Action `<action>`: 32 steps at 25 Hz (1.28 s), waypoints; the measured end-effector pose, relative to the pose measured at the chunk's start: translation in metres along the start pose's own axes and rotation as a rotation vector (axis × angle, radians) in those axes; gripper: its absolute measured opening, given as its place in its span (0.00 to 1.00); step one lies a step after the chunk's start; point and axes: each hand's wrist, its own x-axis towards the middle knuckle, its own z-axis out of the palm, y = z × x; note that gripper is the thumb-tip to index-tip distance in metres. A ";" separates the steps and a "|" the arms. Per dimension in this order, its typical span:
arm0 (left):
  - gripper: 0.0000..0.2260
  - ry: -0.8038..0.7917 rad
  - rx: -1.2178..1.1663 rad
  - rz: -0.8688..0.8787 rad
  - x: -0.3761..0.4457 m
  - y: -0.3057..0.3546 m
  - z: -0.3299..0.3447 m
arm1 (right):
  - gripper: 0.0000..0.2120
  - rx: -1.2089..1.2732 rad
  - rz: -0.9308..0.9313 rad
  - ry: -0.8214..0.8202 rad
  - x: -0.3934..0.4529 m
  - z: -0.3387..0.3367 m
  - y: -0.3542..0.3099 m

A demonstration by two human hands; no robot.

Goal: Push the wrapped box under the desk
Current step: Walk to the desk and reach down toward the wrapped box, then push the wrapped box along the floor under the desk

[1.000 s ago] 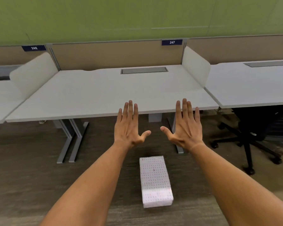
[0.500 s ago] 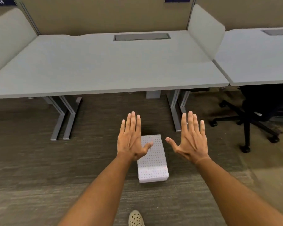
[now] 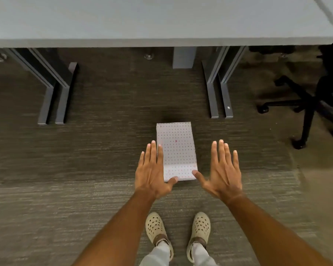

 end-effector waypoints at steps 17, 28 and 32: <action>0.44 -0.196 -0.754 -0.530 0.157 -0.019 0.341 | 0.37 0.673 0.264 -0.203 0.167 0.354 0.028; 0.12 -0.050 -0.993 -0.766 0.233 -0.068 0.409 | 0.15 1.044 0.546 -0.175 0.245 0.445 0.057; 0.08 -0.041 -1.024 -0.794 0.243 -0.077 0.414 | 0.13 1.135 0.651 -0.169 0.258 0.456 0.067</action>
